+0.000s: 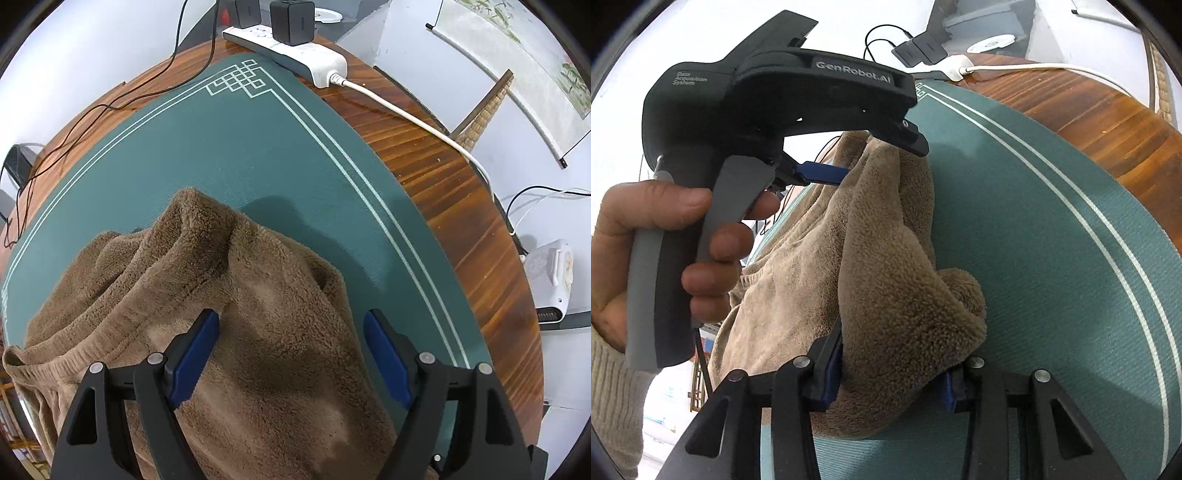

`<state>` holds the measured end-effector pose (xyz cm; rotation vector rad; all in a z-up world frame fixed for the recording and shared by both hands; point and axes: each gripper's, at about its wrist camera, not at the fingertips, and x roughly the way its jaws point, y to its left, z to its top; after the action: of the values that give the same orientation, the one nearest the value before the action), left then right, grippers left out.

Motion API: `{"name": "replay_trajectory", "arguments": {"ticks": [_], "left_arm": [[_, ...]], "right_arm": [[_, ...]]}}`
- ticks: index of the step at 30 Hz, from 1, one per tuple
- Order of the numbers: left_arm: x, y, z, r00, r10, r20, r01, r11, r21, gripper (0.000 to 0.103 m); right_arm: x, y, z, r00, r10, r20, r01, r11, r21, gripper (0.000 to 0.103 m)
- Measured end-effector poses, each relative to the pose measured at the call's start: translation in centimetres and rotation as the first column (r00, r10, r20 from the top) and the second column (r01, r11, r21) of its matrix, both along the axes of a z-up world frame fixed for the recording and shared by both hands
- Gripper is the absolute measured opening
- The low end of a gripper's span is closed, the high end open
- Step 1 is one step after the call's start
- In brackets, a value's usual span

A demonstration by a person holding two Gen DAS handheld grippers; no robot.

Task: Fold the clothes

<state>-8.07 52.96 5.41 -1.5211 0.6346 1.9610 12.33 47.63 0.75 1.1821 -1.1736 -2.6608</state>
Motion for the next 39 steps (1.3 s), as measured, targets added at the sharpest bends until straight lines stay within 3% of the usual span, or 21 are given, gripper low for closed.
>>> {"name": "replay_trajectory", "arguments": {"ticks": [10,17,21,26,30,33,37,39], "left_arm": [[-0.1,0.4,-1.2,0.999,-0.008,0.036,0.008,1.000,-0.021,0.084],[-0.2,0.6,-1.8,0.997,-0.034,0.071,0.038,0.998,-0.057,0.084],[-0.5,0.4,-1.6,0.993,-0.043,0.106,0.050,0.997,-0.064,0.084],[-1.1,-0.3,-1.6,0.995,-0.036,0.092,0.049,0.989,-0.139,0.084],[-1.2,-1.4,0.4,0.995,-0.020,0.100,0.027,0.997,-0.074,0.084],[-1.4,-2.2,1.9,0.994,-0.008,0.107,0.011,1.000,-0.025,0.084],[-1.5,-3.2,3.9,0.993,0.007,0.116,-0.011,0.999,0.039,0.084],[-2.1,-3.5,4.8,0.996,0.011,0.085,-0.015,0.999,0.044,0.084]], "right_arm": [[0.2,-1.0,0.6,1.000,-0.013,0.001,0.013,1.000,0.014,0.042],[0.1,-4.6,4.3,0.999,0.005,-0.046,0.007,0.965,0.260,0.037],[0.1,-8.2,7.1,0.993,0.077,-0.092,-0.027,0.891,0.454,0.037],[1.6,-11.5,7.2,0.987,0.122,-0.105,-0.044,0.833,0.551,0.037],[6.3,-11.4,8.2,0.983,0.145,-0.115,-0.053,0.816,0.576,0.037],[6.1,-12.0,8.1,0.983,0.148,-0.112,-0.058,0.818,0.573,0.037],[2.6,-9.6,7.5,0.985,0.140,-0.097,-0.062,0.826,0.561,0.037],[1.9,-9.0,7.2,0.986,0.138,-0.089,-0.066,0.829,0.556,0.037]]}}
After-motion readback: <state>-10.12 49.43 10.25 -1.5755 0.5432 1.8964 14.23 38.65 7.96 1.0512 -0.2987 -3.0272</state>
